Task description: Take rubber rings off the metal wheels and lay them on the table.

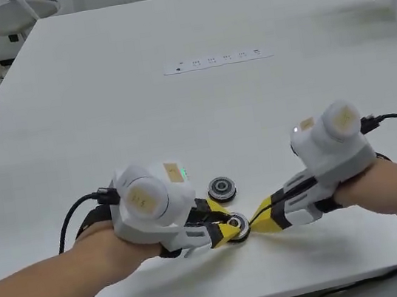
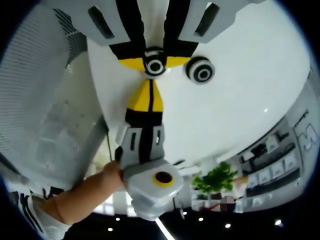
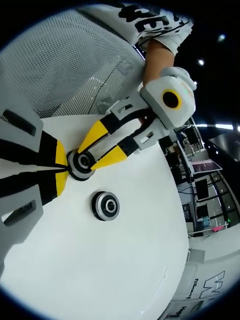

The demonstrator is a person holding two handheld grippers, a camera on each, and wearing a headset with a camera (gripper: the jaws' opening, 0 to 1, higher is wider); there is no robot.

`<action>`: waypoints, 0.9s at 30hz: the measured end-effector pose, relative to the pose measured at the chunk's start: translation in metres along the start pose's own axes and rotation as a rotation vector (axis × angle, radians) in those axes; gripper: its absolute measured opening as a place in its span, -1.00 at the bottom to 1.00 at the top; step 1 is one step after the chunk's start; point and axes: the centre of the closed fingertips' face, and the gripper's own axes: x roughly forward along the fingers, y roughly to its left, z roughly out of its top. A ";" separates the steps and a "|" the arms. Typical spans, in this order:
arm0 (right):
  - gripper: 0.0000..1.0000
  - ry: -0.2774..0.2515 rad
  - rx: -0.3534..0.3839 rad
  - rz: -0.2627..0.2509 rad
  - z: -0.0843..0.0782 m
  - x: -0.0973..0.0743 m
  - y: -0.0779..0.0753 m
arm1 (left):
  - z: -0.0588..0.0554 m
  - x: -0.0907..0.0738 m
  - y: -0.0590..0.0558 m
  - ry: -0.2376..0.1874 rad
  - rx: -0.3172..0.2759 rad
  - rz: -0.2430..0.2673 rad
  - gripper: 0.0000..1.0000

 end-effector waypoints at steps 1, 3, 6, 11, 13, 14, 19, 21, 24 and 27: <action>-1.00 -0.018 0.029 0.005 0.002 -0.001 0.001 | 0.000 0.000 0.000 0.000 0.000 0.000 -0.74; -1.00 -0.032 0.062 0.008 0.004 -0.002 -0.001 | 0.000 0.000 0.000 0.001 0.001 0.002 -0.74; -1.00 -0.052 0.104 0.012 0.005 -0.003 -0.003 | 0.000 0.000 0.001 0.000 -0.003 0.006 -0.74; -1.00 -0.215 0.246 -0.059 0.028 -0.019 -0.025 | 0.000 0.000 0.000 0.001 -0.002 0.006 -0.74; -1.00 -0.203 0.225 -0.060 0.020 -0.022 -0.026 | 0.000 0.000 0.000 0.000 -0.002 0.006 -0.74; -1.00 -0.195 0.207 -0.049 0.015 -0.021 -0.023 | 0.000 0.000 0.000 -0.001 -0.002 0.006 -0.74; -0.87 -0.152 0.102 0.009 0.010 -0.014 -0.005 | -0.001 0.000 0.001 -0.003 -0.002 0.005 -0.74; -0.79 -0.136 0.051 0.021 0.011 -0.010 0.001 | -0.001 0.000 0.001 -0.003 -0.002 0.006 -0.74; -0.67 -0.094 -0.006 0.027 0.007 -0.006 0.002 | -0.001 0.000 0.001 -0.002 -0.002 0.007 -0.74; -0.58 -0.075 -0.049 0.027 0.006 -0.001 0.007 | -0.001 0.000 0.001 -0.001 -0.002 0.008 -0.74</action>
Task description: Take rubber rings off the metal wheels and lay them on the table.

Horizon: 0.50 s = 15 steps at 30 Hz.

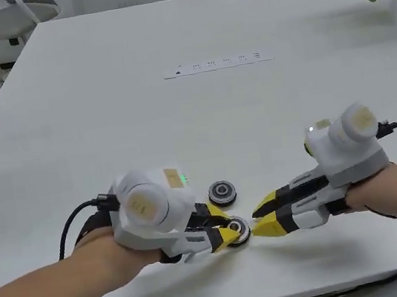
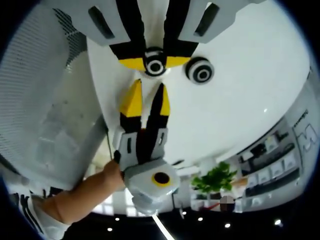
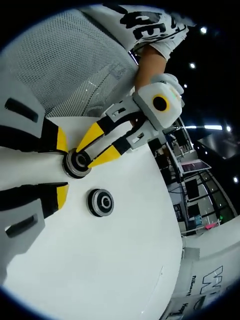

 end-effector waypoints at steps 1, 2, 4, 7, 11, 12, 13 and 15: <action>-0.56 0.003 -0.011 -0.003 0.000 0.001 0.001 | 0.000 0.000 0.000 0.000 0.000 0.000 -0.74; -0.53 0.005 -0.025 -0.006 0.001 0.003 0.002 | 0.000 0.000 0.000 0.000 0.000 0.000 -0.74; -0.52 0.004 -0.055 -0.028 0.004 0.002 -0.006 | 0.000 0.000 0.000 0.001 0.000 0.001 -0.74; -0.47 0.011 -0.079 -0.035 0.004 0.005 -0.006 | 0.000 0.000 0.001 0.001 0.000 0.001 -0.74; -0.49 0.031 -0.110 -0.027 0.001 0.010 -0.003 | 0.000 0.000 0.001 0.000 0.000 0.001 -0.74; -0.49 0.036 -0.117 -0.026 0.000 0.011 -0.002 | 0.000 0.000 0.001 0.000 0.000 0.001 -0.74; -0.50 0.040 -0.120 -0.026 -0.001 0.012 -0.002 | 0.000 0.000 0.001 0.000 -0.001 0.001 -0.74; -0.56 0.041 -0.128 -0.027 -0.001 0.012 -0.002 | -0.001 0.000 0.001 0.000 -0.001 0.002 -0.74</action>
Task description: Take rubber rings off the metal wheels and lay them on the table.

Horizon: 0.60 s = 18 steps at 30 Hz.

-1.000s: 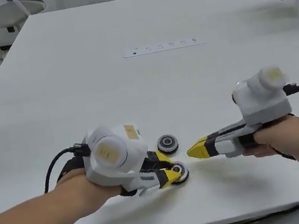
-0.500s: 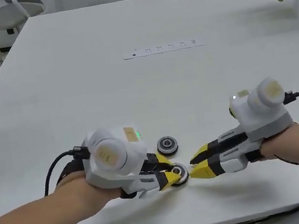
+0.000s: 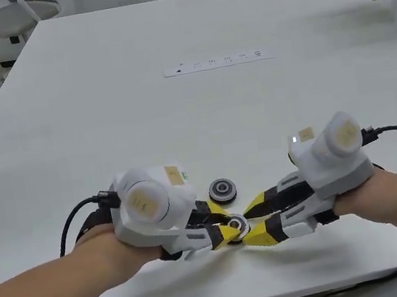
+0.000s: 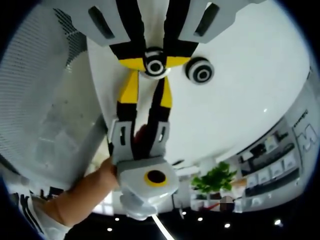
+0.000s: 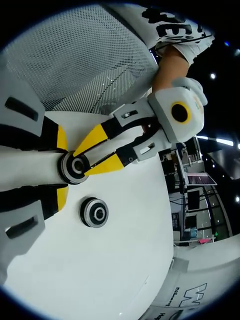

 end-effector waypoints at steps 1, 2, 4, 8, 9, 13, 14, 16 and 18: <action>-0.57 0.000 -0.005 0.002 0.000 0.000 0.000 | 0.000 0.000 0.000 0.000 0.000 0.001 -0.74; -0.57 0.000 -0.004 0.001 0.000 0.000 0.000 | 0.000 0.000 0.000 0.000 0.000 0.001 -0.74; -0.59 -0.001 0.005 0.002 -0.001 -0.001 0.000 | 0.000 0.000 0.000 -0.001 -0.001 0.001 -0.74; -0.64 0.008 0.006 0.005 -0.003 -0.002 0.000 | -0.001 0.000 0.000 -0.001 -0.002 0.002 -0.74; -0.65 0.012 0.004 0.005 -0.004 -0.003 -0.001 | -0.001 0.000 0.000 -0.002 -0.003 0.002 -0.74; -0.74 0.022 -0.001 0.004 -0.006 -0.004 -0.001 | -0.001 0.000 0.000 -0.003 -0.007 0.004 -0.74; -0.78 0.028 0.000 0.003 -0.007 -0.004 -0.001 | -0.001 0.000 0.000 -0.004 -0.008 0.004 -0.74; -0.85 0.032 0.016 0.003 -0.009 -0.005 -0.002 | -0.001 0.000 0.000 -0.004 -0.009 0.004 -0.74; -0.85 0.032 0.017 0.002 -0.009 -0.004 -0.002 | -0.001 0.001 0.000 -0.005 -0.010 0.005 -0.74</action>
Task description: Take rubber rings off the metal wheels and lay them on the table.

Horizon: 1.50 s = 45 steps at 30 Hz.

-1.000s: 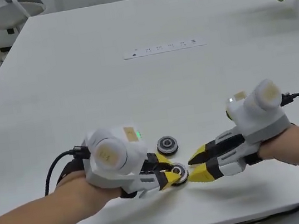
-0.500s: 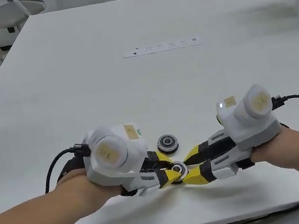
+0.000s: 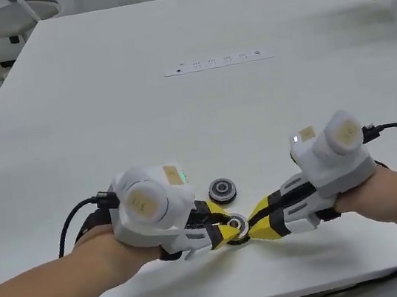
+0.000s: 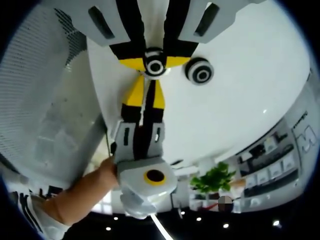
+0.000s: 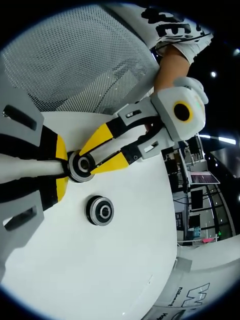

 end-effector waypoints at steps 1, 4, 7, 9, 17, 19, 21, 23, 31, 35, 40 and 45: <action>-0.86 0.001 -0.001 -0.001 0.000 0.000 0.000 | 0.000 0.000 0.000 0.000 0.000 0.001 -0.74; -0.94 0.004 0.013 -0.009 0.000 0.001 -0.002 | 0.000 0.000 0.001 0.000 0.001 0.003 -0.74; -0.99 0.004 0.047 -0.011 0.001 0.000 -0.005 | 0.000 0.000 0.001 0.002 0.005 0.004 -0.74; -1.00 -0.002 0.080 -0.014 0.002 -0.001 -0.007 | 0.000 0.000 0.001 0.002 0.006 0.004 -0.74; -1.00 -0.055 0.189 -0.017 0.008 -0.004 -0.010 | 0.000 -0.001 0.000 0.002 0.009 0.004 -0.74; -1.00 -0.059 0.197 -0.018 0.010 -0.004 -0.010 | 0.000 0.000 0.001 0.002 0.009 0.006 -0.74; -1.00 -0.064 0.209 -0.021 0.010 -0.004 -0.009 | 0.000 0.000 0.001 0.004 0.010 0.008 -0.74; -1.00 -0.079 0.233 -0.017 0.012 -0.004 -0.008 | 0.000 0.000 0.001 0.005 0.012 0.009 -0.75; -1.00 -0.113 0.292 0.001 0.018 -0.005 -0.003 | 0.000 0.000 0.001 0.015 0.015 0.017 -0.75; -1.00 -0.110 0.291 0.005 0.021 -0.005 -0.002 | 0.000 0.000 0.001 0.023 0.017 0.021 -0.75; -1.00 -0.116 0.287 0.020 0.024 -0.005 0.002 | 0.000 0.000 0.001 0.027 0.019 0.023 -0.75; -1.00 -0.123 0.278 0.033 0.027 -0.003 0.006 | 0.000 0.000 0.001 0.028 0.017 0.025 -0.75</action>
